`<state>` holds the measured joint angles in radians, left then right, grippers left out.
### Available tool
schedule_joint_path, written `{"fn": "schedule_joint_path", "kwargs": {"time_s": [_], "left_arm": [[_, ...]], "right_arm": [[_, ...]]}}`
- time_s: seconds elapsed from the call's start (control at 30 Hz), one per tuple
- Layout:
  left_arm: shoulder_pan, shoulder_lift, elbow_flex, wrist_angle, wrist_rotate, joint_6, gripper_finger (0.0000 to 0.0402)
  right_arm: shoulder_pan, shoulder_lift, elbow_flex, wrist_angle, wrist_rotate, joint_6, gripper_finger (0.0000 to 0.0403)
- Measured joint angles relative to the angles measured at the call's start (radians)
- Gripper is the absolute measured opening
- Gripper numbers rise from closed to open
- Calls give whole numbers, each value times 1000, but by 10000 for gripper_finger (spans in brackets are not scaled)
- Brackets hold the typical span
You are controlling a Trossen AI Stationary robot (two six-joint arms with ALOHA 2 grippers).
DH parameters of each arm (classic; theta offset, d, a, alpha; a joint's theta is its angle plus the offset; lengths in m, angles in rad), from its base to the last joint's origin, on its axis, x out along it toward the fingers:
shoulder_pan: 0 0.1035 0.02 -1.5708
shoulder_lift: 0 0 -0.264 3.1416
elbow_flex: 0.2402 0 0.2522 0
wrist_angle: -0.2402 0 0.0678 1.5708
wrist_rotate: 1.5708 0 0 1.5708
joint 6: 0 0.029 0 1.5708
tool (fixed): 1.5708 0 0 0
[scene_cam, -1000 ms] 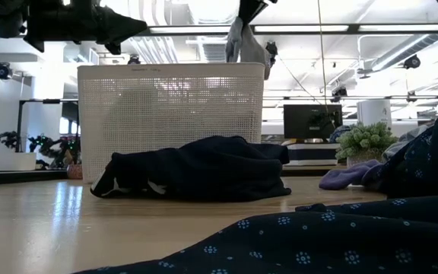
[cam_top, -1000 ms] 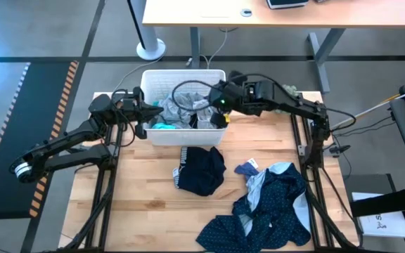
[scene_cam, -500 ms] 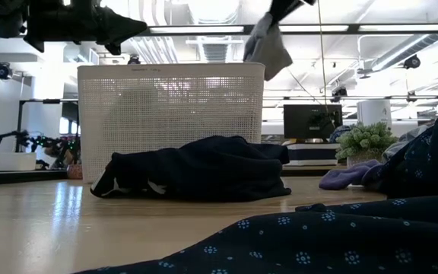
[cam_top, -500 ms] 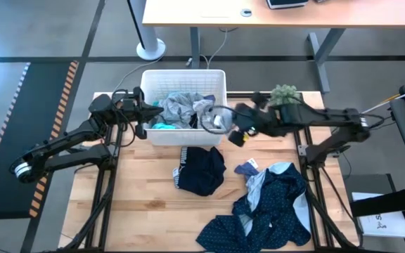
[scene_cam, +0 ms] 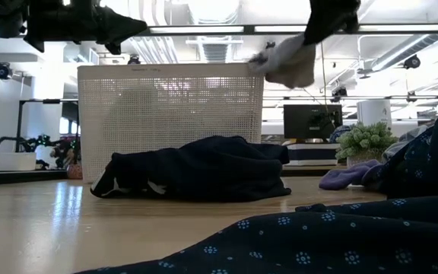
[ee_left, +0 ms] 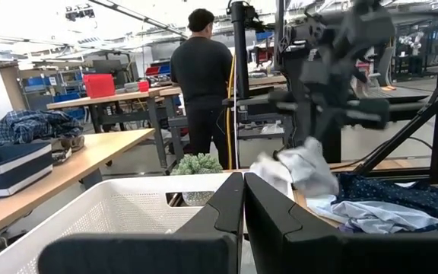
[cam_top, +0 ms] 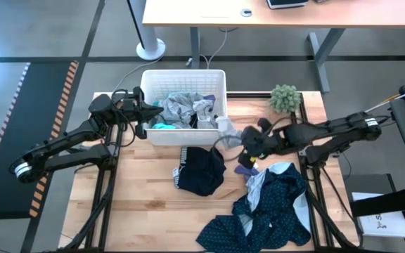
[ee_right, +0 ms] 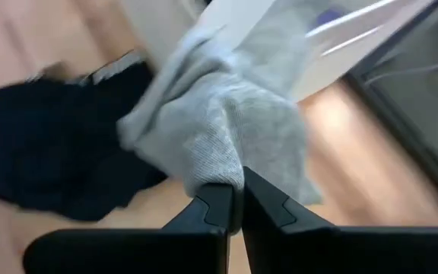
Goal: Sort clothes
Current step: Put the gray sock into the bin
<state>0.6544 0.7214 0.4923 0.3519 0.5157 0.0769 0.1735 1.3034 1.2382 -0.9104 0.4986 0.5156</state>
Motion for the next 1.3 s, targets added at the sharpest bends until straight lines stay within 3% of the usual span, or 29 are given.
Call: {"fn": "schedule_joint_path", "kwargs": {"time_s": [0.2, 0.33, 0.6, 0.8, 1.03, 1.2, 1.3], "left_arm": [[0, 0, 0, 5, 0, 0, 0], [0, 0, 0, 7, 0, 0, 0], [0, 0, 0, 19, 0, 0, 0], [0, 0, 0, 24, 0, 0, 0], [0, 0, 0, 31, 0, 0, 0], [-1, 0, 0, 32, 0, 9, 0], [0, 2, 0, 32, 0, 10, 0]], "right_arm": [[29, 61, -31, 89, -12, -32, 32], [25, 95, -8, 190, 18, -134, 11], [-22, 115, 190, 321, 66, -351, 1], [-119, 113, 332, 414, 59, -523, 1], [-300, 134, 373, 483, -159, -548, 1], [-384, 207, 372, 555, -170, -543, 22], [-418, 265, 372, 588, -233, -542, 52]]}}
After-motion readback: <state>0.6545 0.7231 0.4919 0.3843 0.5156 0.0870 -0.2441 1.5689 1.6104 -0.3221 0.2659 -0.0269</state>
